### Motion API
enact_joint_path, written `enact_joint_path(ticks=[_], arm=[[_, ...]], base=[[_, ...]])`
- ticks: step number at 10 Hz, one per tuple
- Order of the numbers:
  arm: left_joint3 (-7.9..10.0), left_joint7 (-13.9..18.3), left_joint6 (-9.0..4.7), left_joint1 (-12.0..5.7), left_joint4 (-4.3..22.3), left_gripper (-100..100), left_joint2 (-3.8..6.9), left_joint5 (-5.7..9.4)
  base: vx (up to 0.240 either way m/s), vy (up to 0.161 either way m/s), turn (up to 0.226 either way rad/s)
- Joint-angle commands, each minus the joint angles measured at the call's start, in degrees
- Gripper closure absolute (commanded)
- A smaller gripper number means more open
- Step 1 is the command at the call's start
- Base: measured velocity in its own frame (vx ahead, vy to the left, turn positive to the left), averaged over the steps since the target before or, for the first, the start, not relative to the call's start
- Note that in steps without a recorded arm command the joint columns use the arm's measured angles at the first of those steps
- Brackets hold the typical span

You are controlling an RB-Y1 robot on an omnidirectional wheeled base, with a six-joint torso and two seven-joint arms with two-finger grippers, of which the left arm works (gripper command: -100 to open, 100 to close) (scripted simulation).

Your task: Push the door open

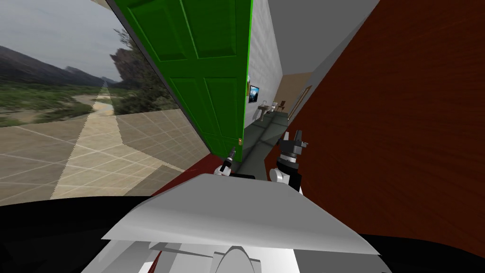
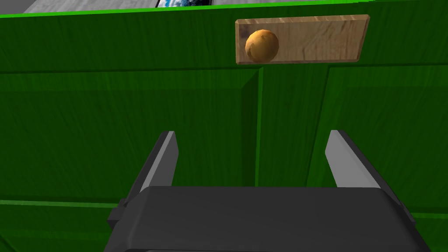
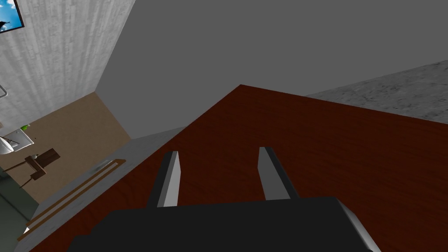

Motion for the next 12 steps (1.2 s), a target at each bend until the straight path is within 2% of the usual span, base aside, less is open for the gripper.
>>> enact_joint_path(ticks=[1, 7, 10, 11, 12], arm=[[0.16, -0.05, -0.37, -0.07, 0.29, -100, 0.13, 0.03], [0.92, -0.32, -1.75, 0.01, 1.15, -100, -0.05, 0.18], [1.0, -0.37, -1.95, 0.15, 1.28, -100, -0.25, 0.19], [1.0, -0.37, -1.95, 0.15, 1.28, 100, -0.25, 0.19], [1.0, -0.37, -1.95, 0.15, 1.28, 100, -0.25, 0.19]], base=[[0.228, -0.013, -0.017], [0.209, -0.05, -0.033], [0.162, -0.045, -0.003], [-0.019, 0.003, -0.011], [-0.029, 0.011, -0.013]])
